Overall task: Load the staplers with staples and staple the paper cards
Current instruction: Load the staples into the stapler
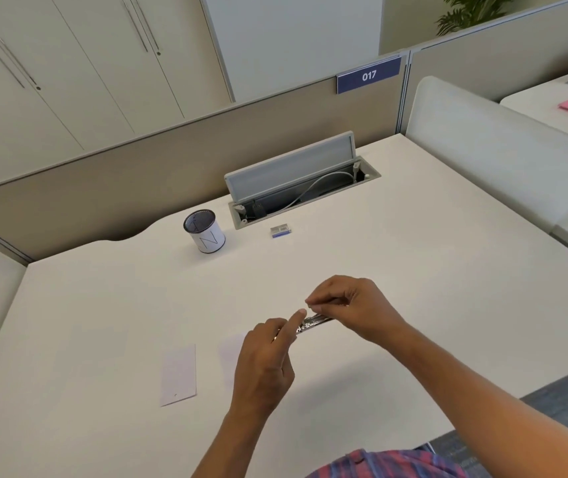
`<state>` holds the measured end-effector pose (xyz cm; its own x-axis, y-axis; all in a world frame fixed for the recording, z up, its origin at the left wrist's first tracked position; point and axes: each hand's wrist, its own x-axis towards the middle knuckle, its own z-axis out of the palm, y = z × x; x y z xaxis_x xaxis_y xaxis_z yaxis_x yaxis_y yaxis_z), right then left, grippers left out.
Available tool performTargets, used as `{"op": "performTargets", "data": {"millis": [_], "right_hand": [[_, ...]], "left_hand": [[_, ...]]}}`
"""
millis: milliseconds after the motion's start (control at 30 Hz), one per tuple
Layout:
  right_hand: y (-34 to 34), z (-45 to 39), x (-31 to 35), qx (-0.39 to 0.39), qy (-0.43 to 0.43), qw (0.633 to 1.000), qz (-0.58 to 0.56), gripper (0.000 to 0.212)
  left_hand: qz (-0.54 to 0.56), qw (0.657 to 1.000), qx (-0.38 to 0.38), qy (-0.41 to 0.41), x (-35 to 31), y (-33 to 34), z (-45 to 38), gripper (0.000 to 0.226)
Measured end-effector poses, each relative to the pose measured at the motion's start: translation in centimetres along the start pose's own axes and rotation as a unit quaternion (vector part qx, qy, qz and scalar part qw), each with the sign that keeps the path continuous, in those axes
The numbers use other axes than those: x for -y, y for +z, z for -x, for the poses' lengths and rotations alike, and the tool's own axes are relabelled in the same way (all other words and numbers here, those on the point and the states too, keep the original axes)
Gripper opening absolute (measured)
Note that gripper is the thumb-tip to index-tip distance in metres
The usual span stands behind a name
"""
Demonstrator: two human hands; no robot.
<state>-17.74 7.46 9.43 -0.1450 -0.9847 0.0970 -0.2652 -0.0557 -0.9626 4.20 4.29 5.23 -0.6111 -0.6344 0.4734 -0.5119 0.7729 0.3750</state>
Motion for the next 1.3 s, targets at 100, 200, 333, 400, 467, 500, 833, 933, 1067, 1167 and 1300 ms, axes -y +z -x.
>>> {"op": "performTargets", "data": {"millis": [100, 200, 333, 400, 467, 500, 833, 933, 1067, 1167, 1300], "right_hand": [[-0.3, 0.2, 0.8, -0.001, -0.037, 0.999, 0.019, 0.018], [-0.5, 0.6, 1.2, 0.016, -0.055, 0.998, 0.018, 0.016], [-0.4, 0.6, 1.1, 0.042, -0.090, 0.993, 0.070, 0.015], [-0.3, 0.7, 0.8, 0.048, -0.116, 0.986, 0.107, 0.016], [-0.2, 0.7, 0.7, 0.050, -0.137, 0.981, 0.126, 0.016], [-0.2, 0.7, 0.6, 0.049, -0.143, 0.980, 0.129, 0.016], [-0.6, 0.5, 0.0, 0.073, -0.164, 0.962, 0.207, 0.012], [-0.6, 0.6, -0.3, 0.074, -0.167, 0.962, 0.204, 0.012], [-0.8, 0.7, -0.3, 0.074, -0.168, 0.961, 0.207, 0.011], [-0.9, 0.6, -0.4, 0.070, -0.164, 0.962, 0.209, 0.011], [-1.0, 0.4, -0.5, 0.067, -0.161, 0.962, 0.209, 0.009]], "left_hand": [[0.000, 1.000, -0.018, 0.007, -0.3, -0.4, -0.3, 0.058], [0.004, 1.000, -0.030, 0.008, -0.6, -0.8, -0.6, 0.057], [-0.012, 0.999, -0.034, 0.028, -0.5, -1.0, -0.7, 0.058], [-0.019, 0.999, -0.031, 0.039, -0.5, -1.0, -0.6, 0.057], [-0.021, 0.998, -0.030, 0.045, -0.6, -1.0, -0.4, 0.055], [-0.021, 0.998, -0.031, 0.047, -0.6, -1.0, -0.3, 0.054], [-0.003, 0.999, -0.035, 0.040, -0.6, -1.2, -0.3, 0.049], [0.005, 0.999, -0.037, 0.033, -0.7, -1.1, -0.2, 0.048], [0.010, 0.999, -0.040, 0.026, -0.7, -1.0, -0.1, 0.047], [0.006, 0.999, -0.043, 0.020, -0.6, -1.1, 0.0, 0.044], [0.000, 0.999, -0.044, 0.026, -0.5, -1.1, 0.0, 0.035]]}}
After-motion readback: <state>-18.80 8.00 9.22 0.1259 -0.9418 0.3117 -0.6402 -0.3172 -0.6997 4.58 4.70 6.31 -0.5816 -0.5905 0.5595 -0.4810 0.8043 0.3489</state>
